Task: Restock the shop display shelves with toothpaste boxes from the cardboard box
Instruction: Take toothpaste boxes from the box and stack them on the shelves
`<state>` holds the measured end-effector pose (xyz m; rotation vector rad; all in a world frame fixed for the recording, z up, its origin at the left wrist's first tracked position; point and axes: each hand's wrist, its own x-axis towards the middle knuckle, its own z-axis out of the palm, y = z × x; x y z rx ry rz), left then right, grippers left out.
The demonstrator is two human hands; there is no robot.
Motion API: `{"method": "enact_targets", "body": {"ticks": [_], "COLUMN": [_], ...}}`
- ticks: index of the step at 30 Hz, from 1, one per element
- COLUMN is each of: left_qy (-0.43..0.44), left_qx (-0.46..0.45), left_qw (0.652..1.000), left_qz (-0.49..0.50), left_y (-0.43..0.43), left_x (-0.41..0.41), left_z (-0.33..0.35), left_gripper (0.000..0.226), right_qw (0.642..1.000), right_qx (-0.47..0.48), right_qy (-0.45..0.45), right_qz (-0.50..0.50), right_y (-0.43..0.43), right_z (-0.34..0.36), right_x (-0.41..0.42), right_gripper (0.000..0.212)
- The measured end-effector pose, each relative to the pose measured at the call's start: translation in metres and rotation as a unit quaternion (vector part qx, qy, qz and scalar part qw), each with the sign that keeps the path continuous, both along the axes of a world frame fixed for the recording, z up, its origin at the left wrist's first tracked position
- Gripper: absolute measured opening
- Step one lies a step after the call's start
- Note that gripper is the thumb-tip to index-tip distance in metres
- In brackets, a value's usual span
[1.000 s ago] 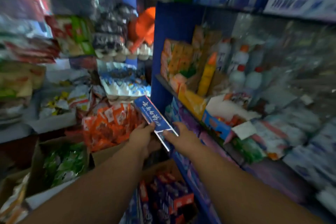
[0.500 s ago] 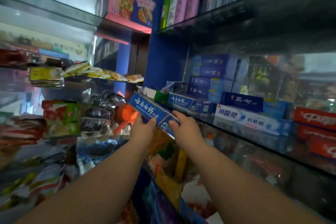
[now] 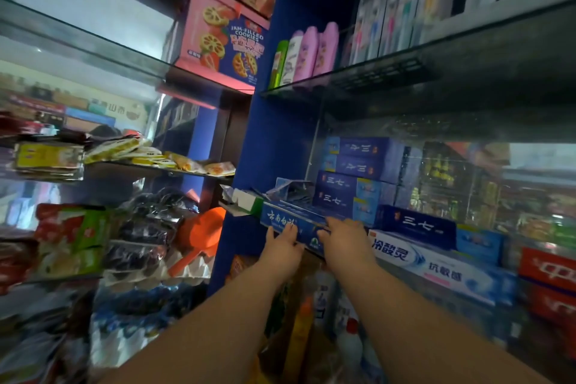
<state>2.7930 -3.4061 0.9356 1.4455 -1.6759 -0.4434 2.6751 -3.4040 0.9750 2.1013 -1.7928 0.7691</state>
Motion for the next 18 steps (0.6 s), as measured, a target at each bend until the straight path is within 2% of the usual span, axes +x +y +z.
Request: {"method": "enact_targets", "body": {"ticks": [4, 12, 18], "left_qy": [0.007, -0.043, -0.041], "left_qx": [0.020, 0.071, 0.082], "left_qw": [1.000, 0.996, 0.996], "left_qz": [0.002, 0.005, -0.003], "left_y": [-0.016, -0.038, -0.053], "left_x": [0.003, 0.007, 0.009], "left_z": [-0.001, 0.011, 0.009], "left_gripper": [0.046, 0.051, 0.047], "right_qw": [0.999, 0.993, 0.995], "right_qx": [0.012, 0.038, 0.027], "right_qy": [0.031, 0.071, 0.018], "right_qz": [-0.040, -0.088, -0.090], "right_y": [-0.019, -0.043, -0.048], "right_z": [0.000, -0.005, -0.004], "right_x": [0.003, 0.010, 0.010], "right_gripper": [0.037, 0.041, 0.037]}}
